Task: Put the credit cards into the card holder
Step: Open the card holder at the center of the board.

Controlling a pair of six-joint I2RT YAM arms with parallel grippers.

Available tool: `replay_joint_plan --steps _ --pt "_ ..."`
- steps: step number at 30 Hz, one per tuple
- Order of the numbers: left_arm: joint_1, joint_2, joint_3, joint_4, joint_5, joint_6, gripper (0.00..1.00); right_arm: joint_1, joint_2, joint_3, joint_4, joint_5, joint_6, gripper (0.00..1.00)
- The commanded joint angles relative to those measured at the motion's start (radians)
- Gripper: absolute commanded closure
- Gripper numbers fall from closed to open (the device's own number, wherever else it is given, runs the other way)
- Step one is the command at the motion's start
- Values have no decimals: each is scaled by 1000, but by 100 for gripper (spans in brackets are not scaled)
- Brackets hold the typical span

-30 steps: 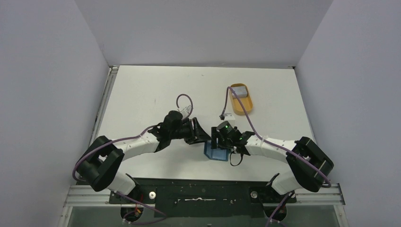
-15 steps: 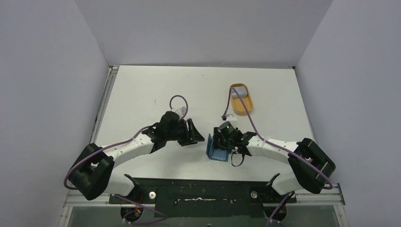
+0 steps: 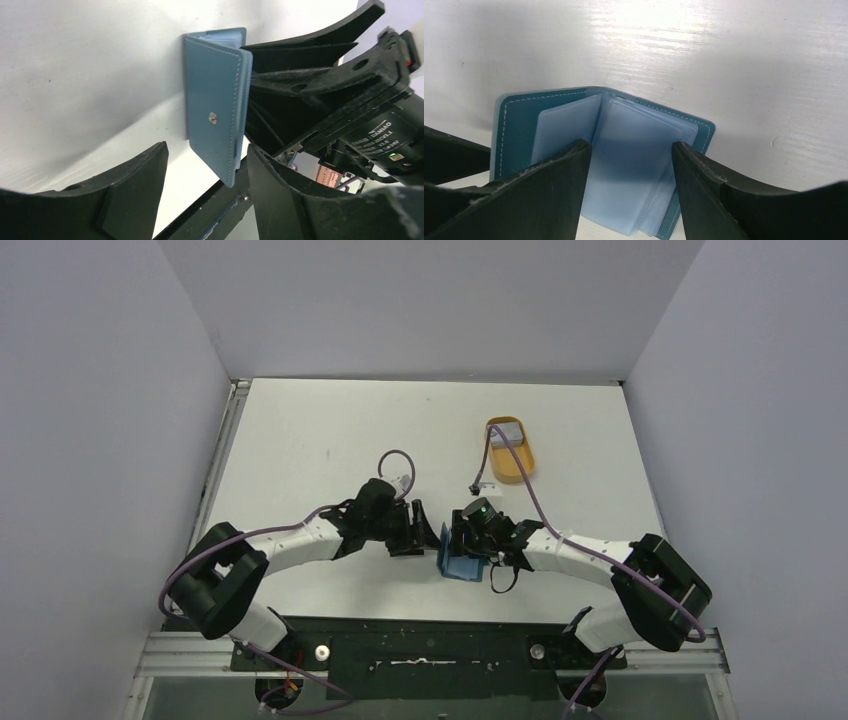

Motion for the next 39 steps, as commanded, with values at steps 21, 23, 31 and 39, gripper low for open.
replay_joint_plan --steps 21,23,31,39 --pt "-19 40 94 -131 -93 116 100 -23 -238 -20 -147 -6 30 37" --pt "-19 38 90 -136 -97 108 100 -23 -279 -10 -165 -16 44 37" --pt "-20 41 70 -111 -104 74 100 -26 -328 -16 -36 -160 129 38" --pt "-21 36 56 -118 -128 59 100 -36 -262 -43 41 -185 181 39"
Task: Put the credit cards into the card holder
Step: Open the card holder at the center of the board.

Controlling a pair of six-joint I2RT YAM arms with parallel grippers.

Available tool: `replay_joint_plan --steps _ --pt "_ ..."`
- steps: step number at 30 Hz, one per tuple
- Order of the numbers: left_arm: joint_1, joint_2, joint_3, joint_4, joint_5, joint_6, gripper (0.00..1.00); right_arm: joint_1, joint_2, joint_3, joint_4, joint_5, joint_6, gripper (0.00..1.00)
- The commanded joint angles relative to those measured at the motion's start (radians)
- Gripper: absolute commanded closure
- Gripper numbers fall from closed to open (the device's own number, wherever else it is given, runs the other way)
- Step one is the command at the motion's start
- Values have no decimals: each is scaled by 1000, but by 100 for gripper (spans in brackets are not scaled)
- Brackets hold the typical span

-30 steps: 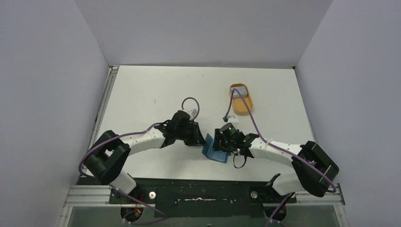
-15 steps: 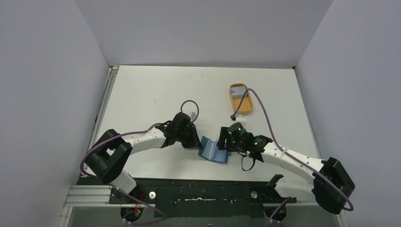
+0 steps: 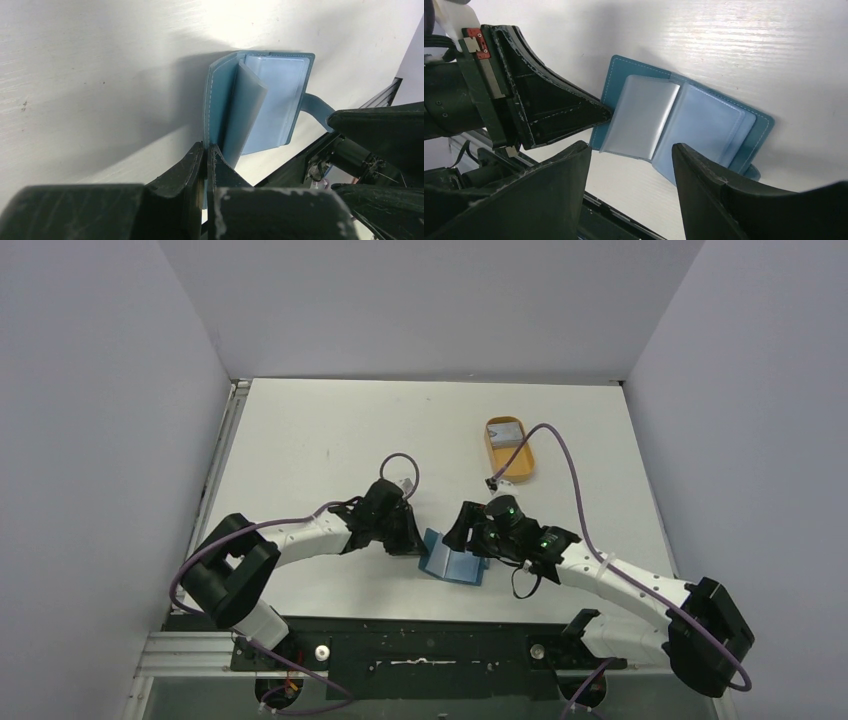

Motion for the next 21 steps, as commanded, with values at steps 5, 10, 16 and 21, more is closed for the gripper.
replay_joint_plan --steps 5,10,16,21 --pt "-6 -44 -36 4 -50 -13 100 -25 76 -36 11 21 51 47" --pt "-4 -40 -47 2 -61 -17 100 -54 68 -86 -33 48 43 51" --pt "-3 -29 -64 12 -69 -26 100 -71 53 -137 -35 40 47 54" --pt "-4 -20 -74 24 -72 -34 100 -85 49 -160 -23 25 47 60"
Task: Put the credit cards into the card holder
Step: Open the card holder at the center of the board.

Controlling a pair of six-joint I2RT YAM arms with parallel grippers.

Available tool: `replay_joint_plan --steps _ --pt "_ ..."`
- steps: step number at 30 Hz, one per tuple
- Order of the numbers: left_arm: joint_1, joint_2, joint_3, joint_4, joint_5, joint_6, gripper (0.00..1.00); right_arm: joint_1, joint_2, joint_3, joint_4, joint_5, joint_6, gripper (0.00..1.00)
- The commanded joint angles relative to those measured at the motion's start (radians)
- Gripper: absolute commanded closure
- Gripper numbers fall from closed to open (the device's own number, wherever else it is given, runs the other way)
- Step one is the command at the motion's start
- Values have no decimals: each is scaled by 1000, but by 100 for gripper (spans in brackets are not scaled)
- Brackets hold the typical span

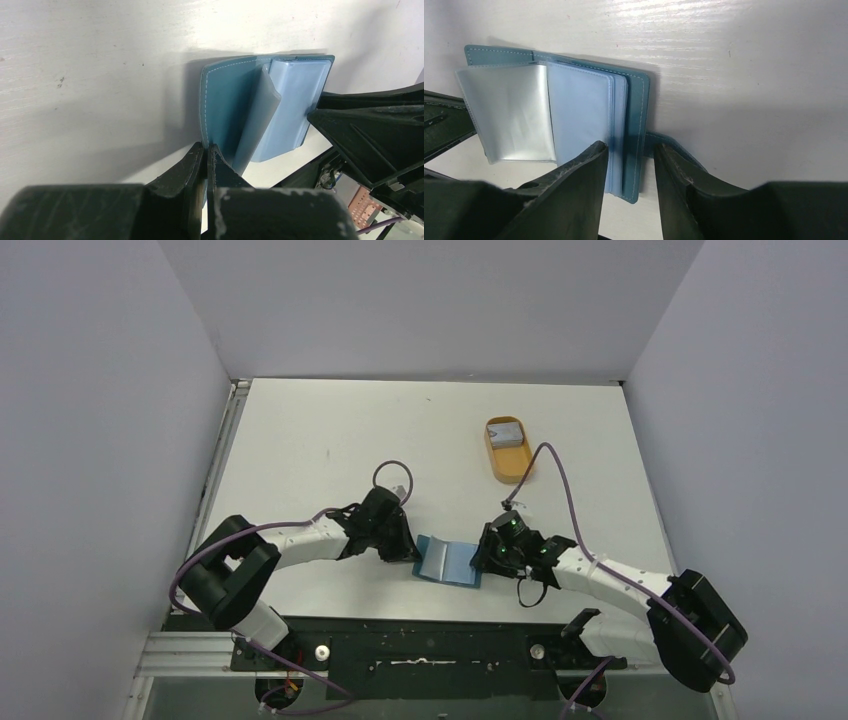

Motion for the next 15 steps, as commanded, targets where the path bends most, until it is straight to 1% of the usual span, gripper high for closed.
replay_joint_plan --steps 1,6,12,15 --pt "-4 -8 -13 21 -25 -4 100 -11 -12 -13 24 3 6 62" --pt "-4 10 -16 41 -11 -12 100 -10 20 -14 77 -25 10 71" --pt "-5 30 -23 67 6 -21 100 -11 61 -29 226 -117 26 75" --pt "-6 32 -21 91 11 -21 100 -12 68 -40 309 -152 40 82"
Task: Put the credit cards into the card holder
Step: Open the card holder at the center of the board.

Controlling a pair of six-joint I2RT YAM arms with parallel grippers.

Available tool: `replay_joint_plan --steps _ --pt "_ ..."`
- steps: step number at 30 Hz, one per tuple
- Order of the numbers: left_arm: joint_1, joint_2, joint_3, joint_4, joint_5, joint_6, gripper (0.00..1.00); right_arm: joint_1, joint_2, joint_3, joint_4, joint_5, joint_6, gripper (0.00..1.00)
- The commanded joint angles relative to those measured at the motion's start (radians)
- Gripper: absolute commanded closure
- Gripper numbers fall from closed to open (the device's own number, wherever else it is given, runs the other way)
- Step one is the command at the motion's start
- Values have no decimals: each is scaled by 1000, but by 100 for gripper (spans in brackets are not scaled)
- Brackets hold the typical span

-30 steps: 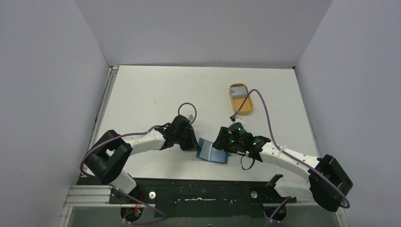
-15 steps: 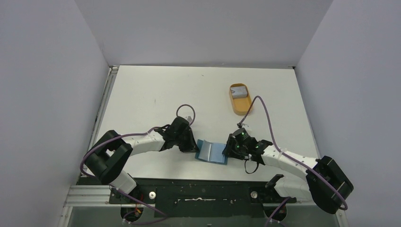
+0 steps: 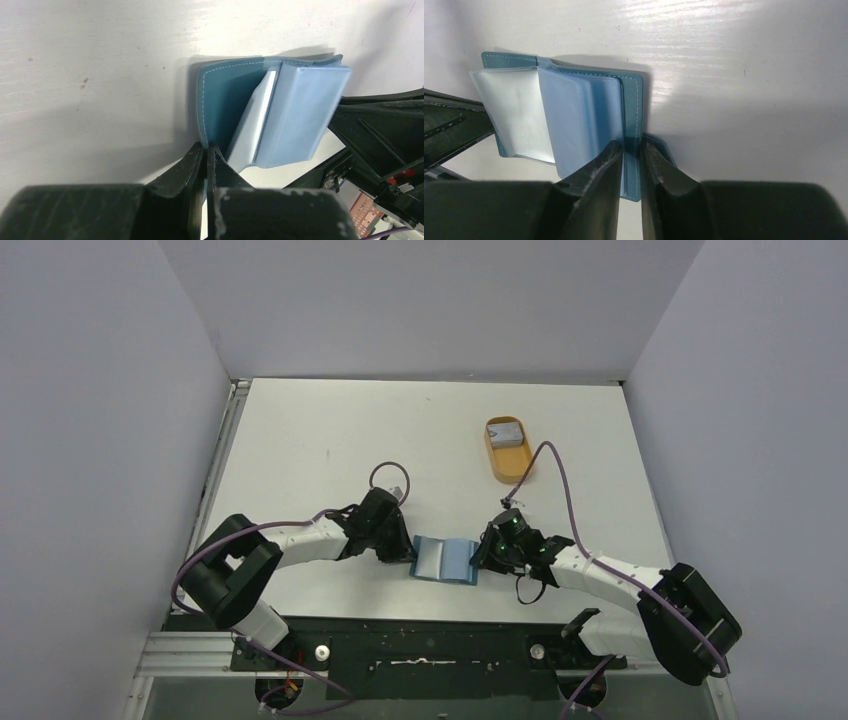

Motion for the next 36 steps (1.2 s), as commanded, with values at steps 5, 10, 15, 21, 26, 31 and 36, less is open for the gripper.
replay_joint_plan --steps 5,10,15,21,26,31,36 --pt "-8 17 -3 73 18 -3 100 8 5 -15 258 -123 36 100" --pt "-4 2 5 53 17 11 100 7 -23 12 196 -102 3 100" --pt "21 -49 15 -28 -4 42 79 7 -21 21 143 -83 -21 100" --pt "57 -95 27 -67 3 87 96 7 17 60 27 -17 -67 100" --pt "57 -81 39 -33 53 91 100 7 6 91 -79 43 -100 100" --pt "57 -103 40 -28 63 78 100 8 -94 144 -233 119 -140 60" --pt "51 -135 57 -55 50 64 100 10 -230 244 -354 133 -180 43"
